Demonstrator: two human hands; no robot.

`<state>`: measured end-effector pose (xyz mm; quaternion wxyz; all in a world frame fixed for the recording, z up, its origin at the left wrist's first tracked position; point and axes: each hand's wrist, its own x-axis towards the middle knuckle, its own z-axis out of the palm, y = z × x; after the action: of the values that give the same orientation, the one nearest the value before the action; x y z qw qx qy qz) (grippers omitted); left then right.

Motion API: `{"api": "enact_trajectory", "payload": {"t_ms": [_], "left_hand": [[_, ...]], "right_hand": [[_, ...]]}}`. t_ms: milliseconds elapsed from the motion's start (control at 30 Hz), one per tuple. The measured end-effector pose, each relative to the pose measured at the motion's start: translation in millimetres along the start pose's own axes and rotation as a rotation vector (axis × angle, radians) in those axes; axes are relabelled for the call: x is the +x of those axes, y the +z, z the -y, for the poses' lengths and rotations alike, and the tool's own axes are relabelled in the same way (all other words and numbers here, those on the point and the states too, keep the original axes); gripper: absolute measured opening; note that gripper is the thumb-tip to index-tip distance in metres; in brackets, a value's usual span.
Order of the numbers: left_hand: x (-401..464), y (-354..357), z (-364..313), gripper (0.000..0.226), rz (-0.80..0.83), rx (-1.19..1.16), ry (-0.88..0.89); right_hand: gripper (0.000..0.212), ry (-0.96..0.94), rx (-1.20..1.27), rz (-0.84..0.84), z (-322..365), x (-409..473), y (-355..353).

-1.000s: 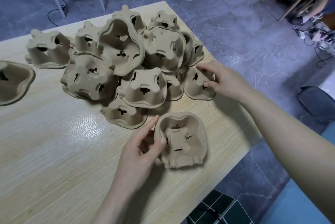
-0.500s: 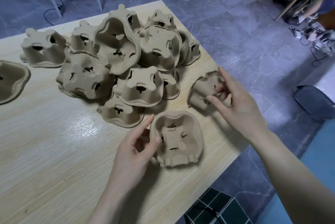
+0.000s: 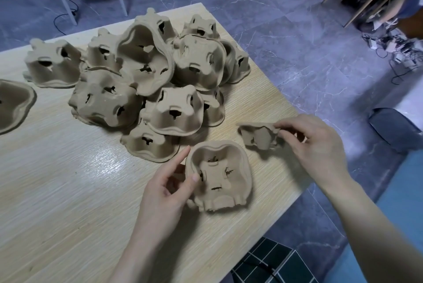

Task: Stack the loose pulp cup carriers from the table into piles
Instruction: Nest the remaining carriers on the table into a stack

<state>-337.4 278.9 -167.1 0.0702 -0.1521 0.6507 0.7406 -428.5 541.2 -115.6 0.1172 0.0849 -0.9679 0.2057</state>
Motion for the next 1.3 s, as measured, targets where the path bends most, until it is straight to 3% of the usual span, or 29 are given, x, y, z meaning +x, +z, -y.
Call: {"api": "enact_trajectory", "payload": {"t_ms": [133, 233, 433, 533, 633, 700, 767, 867, 967, 1100, 1300], "left_hand": [[-1, 1, -1, 0.045, -0.004, 0.001, 0.012], [-1, 1, 0, 0.045, 0.002, 0.001, 0.017], [-1, -7, 0, 0.045, -0.044, 0.016, 0.031], [-2, -12, -1, 0.047, -0.048, 0.032, 0.024], [-2, -14, -1, 0.048, -0.041, 0.048, 0.024], [-1, -15, -1, 0.049, -0.048, 0.053, 0.033], [0, -14, -1, 0.047, -0.055, 0.049, 0.033], [-1, -14, 0, 0.047, -0.055, 0.049, 0.021], [-2, -13, -2, 0.045, -0.058, 0.037, 0.013], [-5, -16, -3, 0.044, -0.068, 0.023, 0.002], [-6, -22, -7, 0.044, -0.051, 0.028, -0.004]], "right_hand": [[0.012, -0.135, -0.069, -0.124, 6, -14, 10], [0.011, -0.24, -0.066, -0.109, 12, -30, 17], [0.007, -0.227, -0.097, -0.036, 2, -66, 32], [0.024, -0.208, -0.039, -0.021, -4, -73, 31], [0.047, -0.014, 0.119, -0.019, -11, -74, 18], [0.065, 0.153, 0.195, 0.064, -22, -72, 10], [0.078, 0.201, 0.241, 0.218, -35, -69, 6], [0.057, 0.149, 0.26, 0.315, -41, -66, 10], [0.034, 0.134, 0.324, 0.187, -30, -66, 18], [0.026, 0.139, 0.388, 0.001, -11, -67, 12], [0.022, 0.099, 0.563, -0.134, 34, -78, -7]]}}
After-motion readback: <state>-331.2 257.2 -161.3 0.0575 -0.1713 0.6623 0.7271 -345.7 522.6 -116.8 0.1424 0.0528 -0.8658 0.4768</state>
